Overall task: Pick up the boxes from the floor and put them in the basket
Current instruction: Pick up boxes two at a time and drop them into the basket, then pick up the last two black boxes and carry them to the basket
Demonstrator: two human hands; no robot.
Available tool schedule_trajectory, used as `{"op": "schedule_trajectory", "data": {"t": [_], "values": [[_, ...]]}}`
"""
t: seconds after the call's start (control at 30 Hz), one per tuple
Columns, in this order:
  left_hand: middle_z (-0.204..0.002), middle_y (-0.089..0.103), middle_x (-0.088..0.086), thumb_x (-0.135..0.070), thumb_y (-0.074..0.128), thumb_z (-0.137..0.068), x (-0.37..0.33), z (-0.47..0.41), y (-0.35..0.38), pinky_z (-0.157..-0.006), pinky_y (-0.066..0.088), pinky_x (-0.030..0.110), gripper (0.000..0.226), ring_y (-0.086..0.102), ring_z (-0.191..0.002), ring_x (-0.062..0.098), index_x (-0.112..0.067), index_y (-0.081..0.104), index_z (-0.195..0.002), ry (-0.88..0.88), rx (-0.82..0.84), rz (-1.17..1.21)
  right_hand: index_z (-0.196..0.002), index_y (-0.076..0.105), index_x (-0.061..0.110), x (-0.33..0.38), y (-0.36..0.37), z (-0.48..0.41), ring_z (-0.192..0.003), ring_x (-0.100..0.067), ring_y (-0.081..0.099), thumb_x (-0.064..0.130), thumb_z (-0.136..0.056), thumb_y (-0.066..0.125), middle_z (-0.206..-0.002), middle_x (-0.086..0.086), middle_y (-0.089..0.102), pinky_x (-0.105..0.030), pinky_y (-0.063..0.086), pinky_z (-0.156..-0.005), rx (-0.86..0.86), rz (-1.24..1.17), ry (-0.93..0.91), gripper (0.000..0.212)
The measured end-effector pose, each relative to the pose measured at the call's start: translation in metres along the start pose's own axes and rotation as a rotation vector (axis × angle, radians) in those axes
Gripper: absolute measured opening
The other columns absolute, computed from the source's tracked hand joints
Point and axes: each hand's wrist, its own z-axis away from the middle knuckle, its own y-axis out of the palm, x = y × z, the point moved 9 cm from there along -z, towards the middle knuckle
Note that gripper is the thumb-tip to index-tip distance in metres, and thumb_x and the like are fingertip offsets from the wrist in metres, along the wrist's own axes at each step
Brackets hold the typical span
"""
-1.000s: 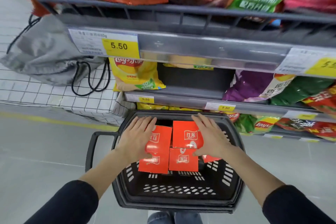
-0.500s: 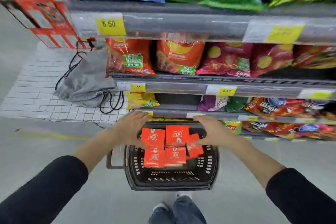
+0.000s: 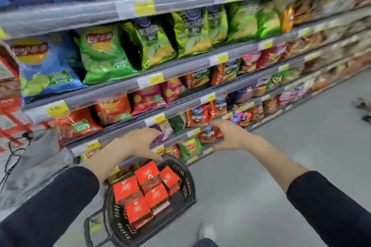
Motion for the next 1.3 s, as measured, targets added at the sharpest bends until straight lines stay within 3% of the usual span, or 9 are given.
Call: {"op": "schedule_trajectory", "data": {"t": [0.1, 0.4, 0.57, 0.7, 0.9, 1.3], "values": [[-0.146, 0.039, 0.004, -0.063, 0.061, -0.076, -0.059, -0.018, -0.034, -0.103, 0.036, 0.03, 0.089, 0.041, -0.13, 0.021, -0.015, 0.029, -0.143, 0.101, -0.032, -0.067, -0.14, 0.035, 0.007, -0.048, -0.019, 0.054, -0.13, -0.028, 0.039, 0.034, -0.071, 0.078, -0.141, -0.012, 0.043, -0.03, 0.034, -0.105, -0.046, -0.029, 0.132, 0.086], [-0.153, 0.027, 0.003, -0.06, 0.063, -0.076, -0.248, -0.096, -0.098, -0.112, 0.028, 0.032, 0.096, 0.027, -0.139, 0.02, -0.015, 0.02, -0.148, 0.378, -0.048, -0.273, -0.141, 0.032, 0.008, -0.211, -0.051, 0.206, -0.134, -0.023, 0.036, 0.038, -0.068, 0.08, -0.146, -0.011, 0.037, -0.026, 0.029, -0.107, -0.174, -0.11, 0.507, 0.092], [-0.147, 0.036, 0.003, -0.059, 0.066, -0.074, -0.374, -0.154, -0.129, -0.108, 0.035, 0.035, 0.092, 0.035, -0.134, 0.021, -0.015, 0.026, -0.145, 0.49, -0.087, -0.313, -0.142, 0.03, 0.011, -0.316, -0.067, 0.292, -0.134, -0.024, 0.036, 0.036, -0.069, 0.079, -0.146, -0.009, 0.036, -0.029, 0.032, -0.107, -0.207, -0.155, 0.657, 0.091], [-0.146, 0.038, 0.004, -0.056, 0.064, -0.077, -0.47, -0.197, -0.151, -0.105, 0.037, 0.036, 0.087, 0.037, -0.132, 0.021, -0.013, 0.029, -0.143, 0.549, -0.099, -0.299, -0.142, 0.029, 0.012, -0.397, -0.086, 0.358, -0.133, -0.025, 0.036, 0.032, -0.073, 0.077, -0.146, -0.008, 0.036, -0.028, 0.032, -0.103, -0.247, -0.2, 0.745, 0.087], [-0.155, 0.023, 0.001, -0.057, 0.062, -0.079, -0.58, -0.256, -0.176, -0.111, 0.028, 0.032, 0.093, 0.025, -0.141, 0.018, -0.017, 0.016, -0.149, 0.595, -0.075, -0.301, -0.145, 0.024, 0.01, -0.501, -0.11, 0.424, -0.136, -0.024, 0.034, 0.034, -0.076, 0.074, -0.15, -0.007, 0.032, -0.031, 0.033, -0.108, -0.323, -0.231, 0.841, 0.088], [-0.154, 0.025, 0.001, -0.053, 0.065, -0.079, -0.784, -0.44, -0.244, -0.109, 0.026, 0.026, 0.091, 0.027, -0.14, 0.016, -0.017, 0.019, -0.148, 0.767, -0.028, -0.333, -0.146, 0.022, 0.012, -0.722, -0.151, 0.476, -0.14, -0.02, 0.028, 0.038, -0.074, 0.074, -0.153, -0.003, 0.027, -0.034, 0.029, -0.113, -0.422, -0.327, 0.99, 0.093]]}}
